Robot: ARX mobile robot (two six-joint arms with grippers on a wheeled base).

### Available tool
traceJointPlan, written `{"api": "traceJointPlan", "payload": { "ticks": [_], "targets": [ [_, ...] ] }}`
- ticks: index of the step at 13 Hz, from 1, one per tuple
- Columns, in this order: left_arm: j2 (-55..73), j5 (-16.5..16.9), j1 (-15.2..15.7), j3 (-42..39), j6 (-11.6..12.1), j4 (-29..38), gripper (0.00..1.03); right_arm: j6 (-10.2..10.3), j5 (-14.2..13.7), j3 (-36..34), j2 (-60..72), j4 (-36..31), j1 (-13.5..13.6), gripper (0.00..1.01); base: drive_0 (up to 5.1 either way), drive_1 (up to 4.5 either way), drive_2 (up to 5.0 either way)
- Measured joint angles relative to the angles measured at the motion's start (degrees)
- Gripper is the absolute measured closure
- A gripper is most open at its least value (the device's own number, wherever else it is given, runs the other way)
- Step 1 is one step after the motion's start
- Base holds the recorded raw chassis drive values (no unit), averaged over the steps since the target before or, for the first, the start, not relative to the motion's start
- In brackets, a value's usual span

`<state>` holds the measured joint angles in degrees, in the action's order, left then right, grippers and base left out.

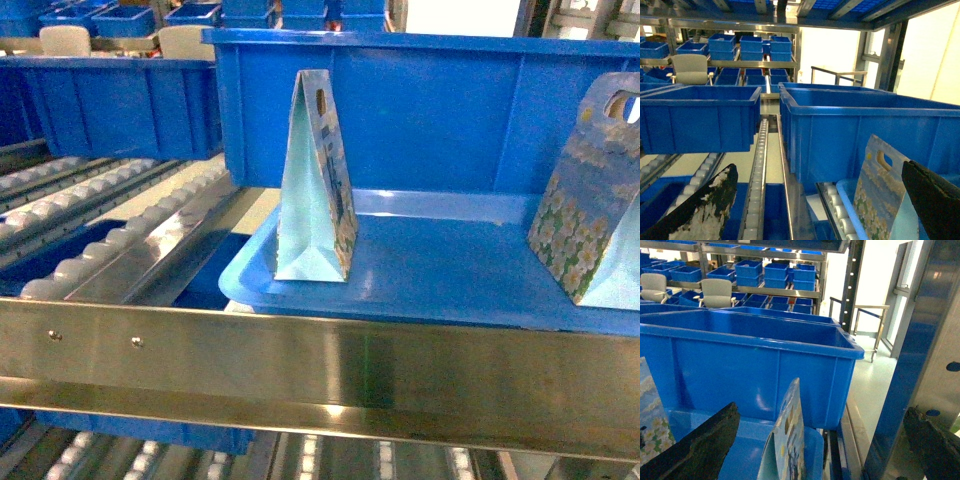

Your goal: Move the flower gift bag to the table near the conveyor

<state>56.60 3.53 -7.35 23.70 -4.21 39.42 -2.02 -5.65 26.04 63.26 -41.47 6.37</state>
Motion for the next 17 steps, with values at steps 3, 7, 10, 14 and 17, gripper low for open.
{"api": "traceJointPlan", "payload": {
  "ticks": [3, 7, 10, 14, 17],
  "targets": [
    [0.0, 0.0, 0.0, 0.0, 0.0, 0.0, 0.05, -0.2, -0.1, 0.0, 0.3, -0.7, 0.2, 0.03, 0.0, 0.00, 0.0],
    [0.0, -0.1, 0.0, 0.0, 0.0, 0.0, 0.05, -1.5, -0.3, 7.1, 10.3, 3.0, 3.0, 0.03, 0.0, 0.00, 0.0],
    [0.0, -0.1, 0.0, 0.0, 0.0, 0.0, 0.05, -1.9, -0.2, 12.5, 18.8, 4.0, 3.4, 0.03, 0.0, 0.00, 0.0],
    [0.0, -0.1, 0.0, 0.0, 0.0, 0.0, 0.05, 1.1, -0.1, 17.6, 27.2, 8.9, 2.6, 0.03, 0.0, 0.00, 0.0],
    [0.0, -0.1, 0.0, 0.0, 0.0, 0.0, 0.05, 4.0, -1.0, 18.8, 27.6, 8.7, 1.1, 0.03, 0.0, 0.00, 0.0]
  ]
}}
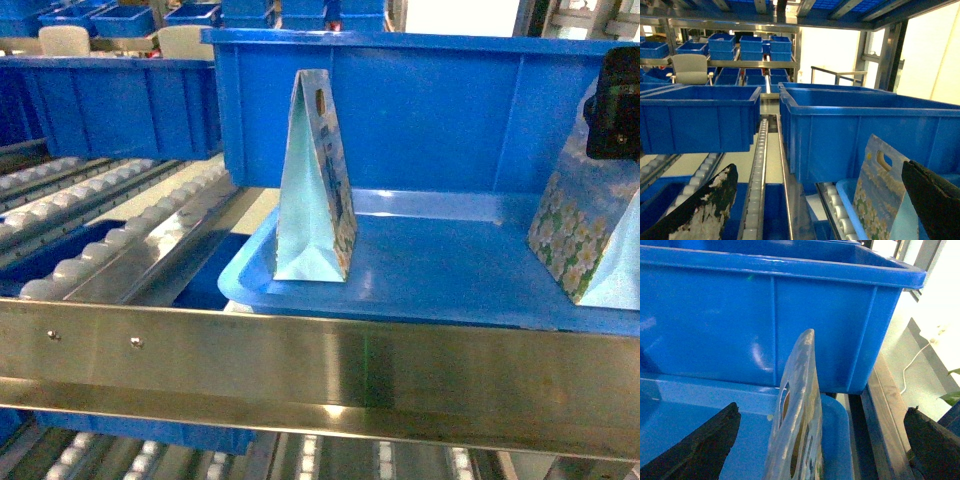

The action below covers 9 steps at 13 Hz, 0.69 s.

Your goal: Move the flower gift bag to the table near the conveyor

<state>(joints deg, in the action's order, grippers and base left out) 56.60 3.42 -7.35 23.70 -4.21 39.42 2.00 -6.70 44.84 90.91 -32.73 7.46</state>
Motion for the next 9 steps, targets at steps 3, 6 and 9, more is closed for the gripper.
{"api": "traceJointPlan", "payload": {
  "ticks": [3, 6, 9],
  "targets": [
    [0.0, 0.0, 0.0, 0.0, 0.0, 0.0, 0.05, 0.0, 0.7, 2.8, 3.2, 1.0, -0.4, 0.03, 0.0, 0.00, 0.0],
    [0.0, 0.0, 0.0, 0.0, 0.0, 0.0, 0.05, 0.0, 0.5, 2.8, 3.2, 0.7, -0.8, 0.15, 0.0, 0.00, 0.0],
    [0.0, 0.0, 0.0, 0.0, 0.0, 0.0, 0.05, 0.2, 0.8, 1.2, 2.3, -0.6, -0.6, 0.51, 0.0, 0.00, 0.0]
  ]
}}
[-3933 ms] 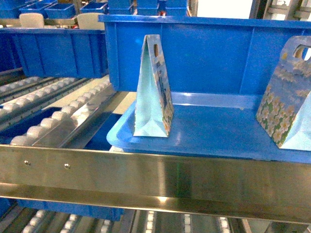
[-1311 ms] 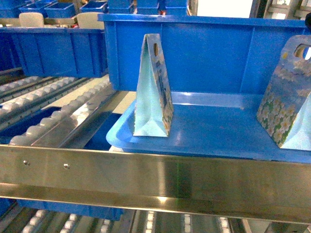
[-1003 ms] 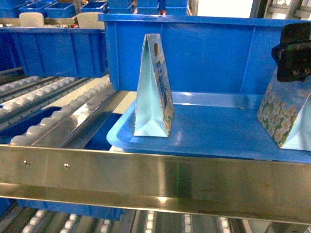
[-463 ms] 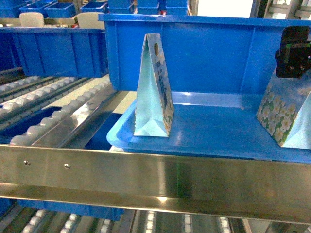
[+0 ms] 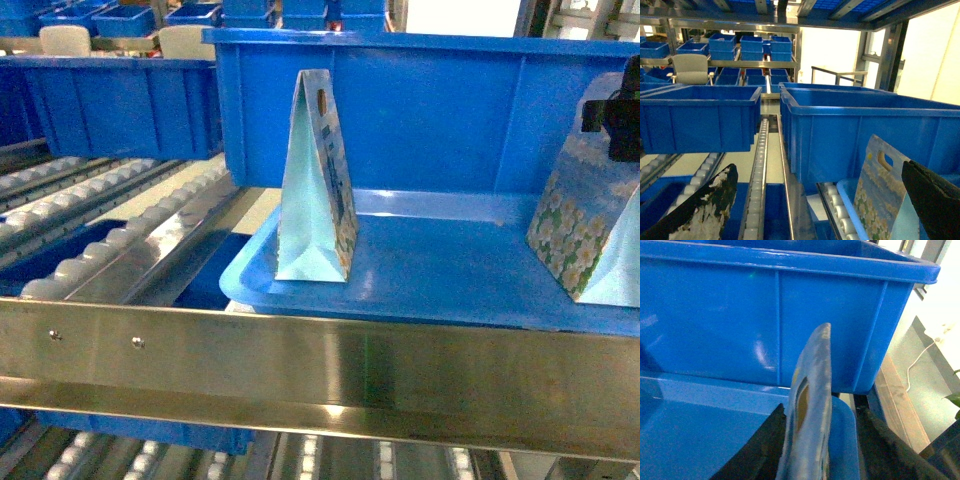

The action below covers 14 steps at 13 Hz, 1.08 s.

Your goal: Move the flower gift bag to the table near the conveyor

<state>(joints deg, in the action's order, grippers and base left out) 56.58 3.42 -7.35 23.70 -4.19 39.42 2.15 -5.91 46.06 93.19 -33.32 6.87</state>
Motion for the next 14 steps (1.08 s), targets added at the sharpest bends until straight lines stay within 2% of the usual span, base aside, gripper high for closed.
{"api": "traceJointPlan", "payload": {
  "ticks": [4, 6, 8, 14],
  "targets": [
    [0.0, 0.0, 0.0, 0.0, 0.0, 0.0, 0.05, 0.1, 1.5, -2.0, -1.7, -1.5, 0.6, 1.00, 0.0, 0.00, 0.0],
    [0.0, 0.0, 0.0, 0.0, 0.0, 0.0, 0.05, -0.2, 3.3, -4.7, -8.8, -3.1, 0.5, 0.99, 0.0, 0.00, 0.0],
    [0.0, 0.0, 0.0, 0.0, 0.0, 0.0, 0.05, -0.7, 4.4, -6.1, -14.3, -3.1, -0.9, 0.99, 0.0, 0.00, 0.0],
    [0.0, 0.0, 0.0, 0.0, 0.0, 0.0, 0.05, -0.6, 10.2, -16.7, -38.1, 2.9, -9.3, 0.99, 0.0, 0.00, 0.0]
  ]
}}
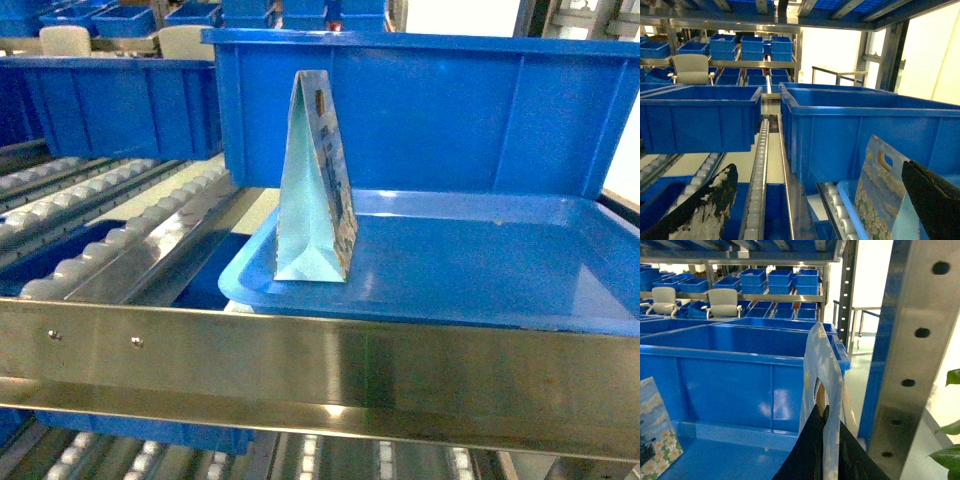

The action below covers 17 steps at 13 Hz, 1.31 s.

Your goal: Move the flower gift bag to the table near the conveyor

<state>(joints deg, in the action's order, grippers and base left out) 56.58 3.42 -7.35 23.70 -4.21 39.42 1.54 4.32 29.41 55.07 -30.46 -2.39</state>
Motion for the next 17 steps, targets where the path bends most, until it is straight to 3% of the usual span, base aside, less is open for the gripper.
{"api": "traceJointPlan", "payload": {
  "ticks": [6, 10, 11, 13, 15, 16, 17],
  "targets": [
    [0.0, 0.0, 0.0, 0.0, 0.0, 0.0, 0.05, 0.5, 4.4, -5.8, -13.2, 4.2, -3.9, 0.99, 0.0, 0.00, 0.0],
    [1.1, -0.4, -0.9, 0.1, 0.0, 1.4, 0.05, -1.9, 4.0, -8.3, -16.6, 6.8, -3.5, 0.99, 0.0, 0.00, 0.0],
    [4.0, -2.1, -2.5, 1.4, 0.0, 2.1, 0.05, -2.1, 3.9, -8.3, -16.6, 6.8, -3.5, 0.99, 0.0, 0.00, 0.0],
    [17.7, -4.9, -8.1, 11.7, -0.6, 5.6, 0.05, -2.2, 3.9, -8.3, -16.6, 6.8, -3.5, 0.99, 0.0, 0.00, 0.0],
    [25.2, -7.9, -11.3, 16.8, -0.5, 5.3, 0.05, -2.2, 3.9, -8.3, -16.6, 6.8, -3.5, 0.99, 0.0, 0.00, 0.0],
    [33.8, -11.0, -15.4, 24.0, 0.6, 6.6, 0.05, -2.2, 3.9, -8.3, -16.6, 6.8, -3.5, 0.99, 0.0, 0.00, 0.0],
    [37.1, -12.5, -16.9, 27.1, 1.3, 6.6, 0.05, -2.2, 3.9, -8.3, -16.6, 6.8, -3.5, 0.99, 0.0, 0.00, 0.0]
  ]
}}
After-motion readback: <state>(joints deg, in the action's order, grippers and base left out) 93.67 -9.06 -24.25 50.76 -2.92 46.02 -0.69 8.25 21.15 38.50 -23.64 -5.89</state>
